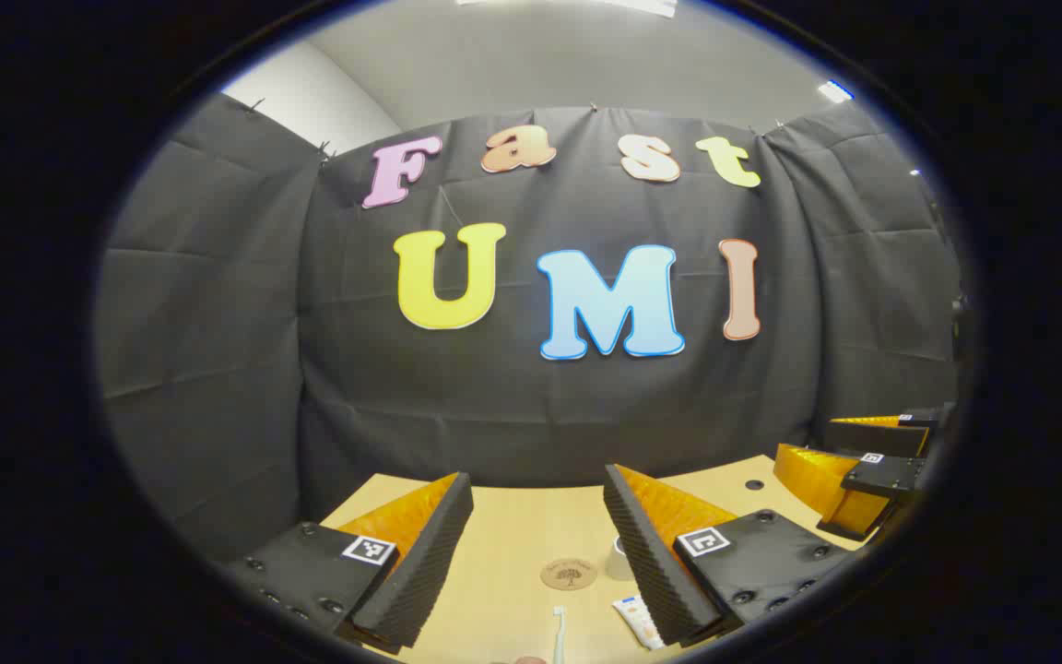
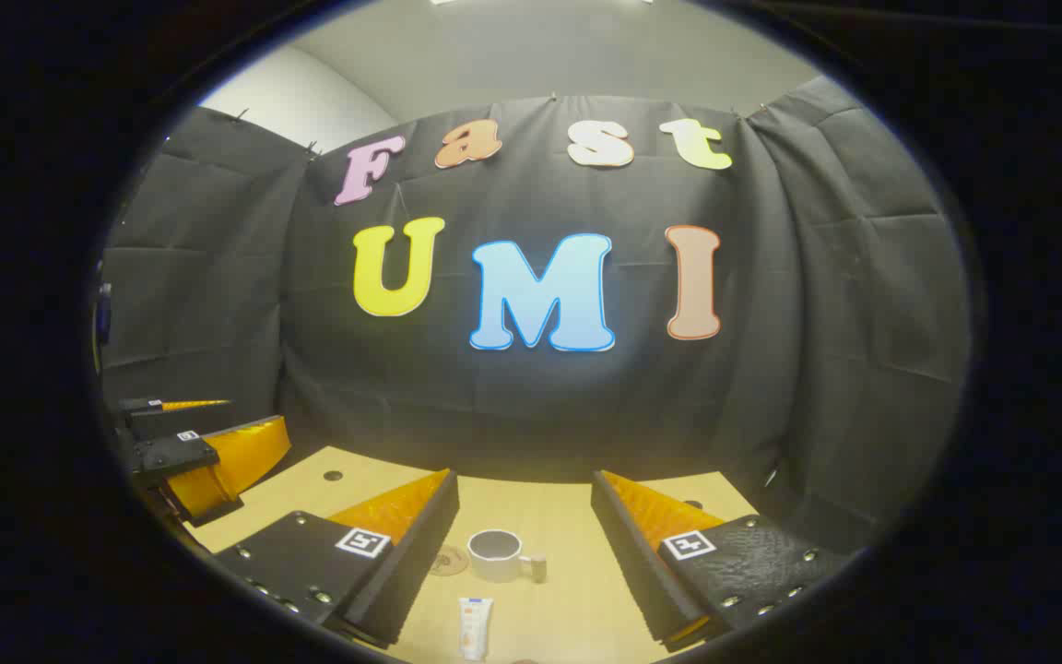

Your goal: Put the toothbrush and toothpaste on the desktop into the cup, then pick up the cup and place it on the coaster on the desktop.

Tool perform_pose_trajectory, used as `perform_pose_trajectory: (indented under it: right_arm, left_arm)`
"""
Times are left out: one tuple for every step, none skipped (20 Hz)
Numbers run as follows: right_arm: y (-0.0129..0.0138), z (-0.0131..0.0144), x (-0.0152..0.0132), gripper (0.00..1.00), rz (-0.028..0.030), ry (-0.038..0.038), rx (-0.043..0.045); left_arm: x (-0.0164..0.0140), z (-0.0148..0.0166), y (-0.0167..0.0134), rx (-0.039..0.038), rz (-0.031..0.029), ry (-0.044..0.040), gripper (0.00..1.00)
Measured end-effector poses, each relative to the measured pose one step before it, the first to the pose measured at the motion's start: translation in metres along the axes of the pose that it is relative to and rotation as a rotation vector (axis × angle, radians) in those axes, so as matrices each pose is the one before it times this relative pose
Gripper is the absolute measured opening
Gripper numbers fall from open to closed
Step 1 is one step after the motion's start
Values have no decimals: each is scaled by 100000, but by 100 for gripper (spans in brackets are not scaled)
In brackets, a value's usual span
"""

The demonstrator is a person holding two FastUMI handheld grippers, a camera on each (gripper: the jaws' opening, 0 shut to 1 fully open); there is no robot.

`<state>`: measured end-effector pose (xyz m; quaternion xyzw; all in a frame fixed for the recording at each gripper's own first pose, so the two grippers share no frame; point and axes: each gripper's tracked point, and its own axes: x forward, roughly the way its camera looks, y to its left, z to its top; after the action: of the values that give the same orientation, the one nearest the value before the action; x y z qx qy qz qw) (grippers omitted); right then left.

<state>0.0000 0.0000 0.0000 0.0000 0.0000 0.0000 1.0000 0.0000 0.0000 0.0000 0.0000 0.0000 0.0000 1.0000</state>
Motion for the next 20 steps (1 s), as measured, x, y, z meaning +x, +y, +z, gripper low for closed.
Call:
perform_pose_trajectory:
  right_arm:
    - [89,-146,74,92,127,826,-140]
    - [100,-361,111,92,340,982,-97]
    - [164,-219,105,92,592,1036,-134]
    - [215,-336,56,92,789,992,-150]
    - [142,-183,42,92,507,679,-60]
    - [113,-128,67,92,465,560,-59]
    - [60,-47,45,92,208,61,-73]
    - [-4,-59,58,92,35,-148,-163]
    - [-10,55,60,92,-89,78,-100]
    - [24,-196,75,92,-8,354,60]
    - [15,-69,45,92,41,221,214]
    - [-38,-175,80,92,-174,604,-14]
    - [-32,-74,126,92,-239,670,-95]
    - [26,-311,209,92,-174,1047,-107]
    - [53,-267,233,92,39,1419,-33]
    - [33,-610,242,92,132,2220,70]
    - [37,-732,343,92,382,3115,126]
    - [179,-1070,329,92,842,3943,180]
    - [306,-1164,292,92,1222,4429,223]
    - [409,-1264,264,92,1190,4332,248]
  left_arm:
    - [84,-389,132,-568,56,1160,95]
    - [150,-289,27,-650,-205,1100,95]
    - [13,-350,37,-502,-36,1254,99]
    - [120,-328,6,-235,-158,977,99]
    - [71,-234,60,-108,-32,612,99]
    - [99,-262,8,35,-47,721,95]
    - [1,-132,-3,83,-108,515,95]
    - [41,-62,-52,32,-188,100,95]
    - [77,-69,-28,-30,-344,390,95]
    - [45,-129,45,150,71,446,95]
    - [109,-90,-31,83,-184,54,95]
    - [7,-110,-76,72,-352,485,95]
    - [136,-216,-81,108,-239,850,99]
    - [119,-377,-13,82,-207,1312,95]
    - [244,-609,-10,20,-77,1840,99]
    - [195,-697,35,-77,-19,2281,95]
    - [279,-756,-19,-68,174,2760,95]
    - [324,-972,-3,-29,5,2889,95]
    - [394,-936,-92,50,-250,3071,95]
    - [345,-998,-93,471,-197,3207,99]
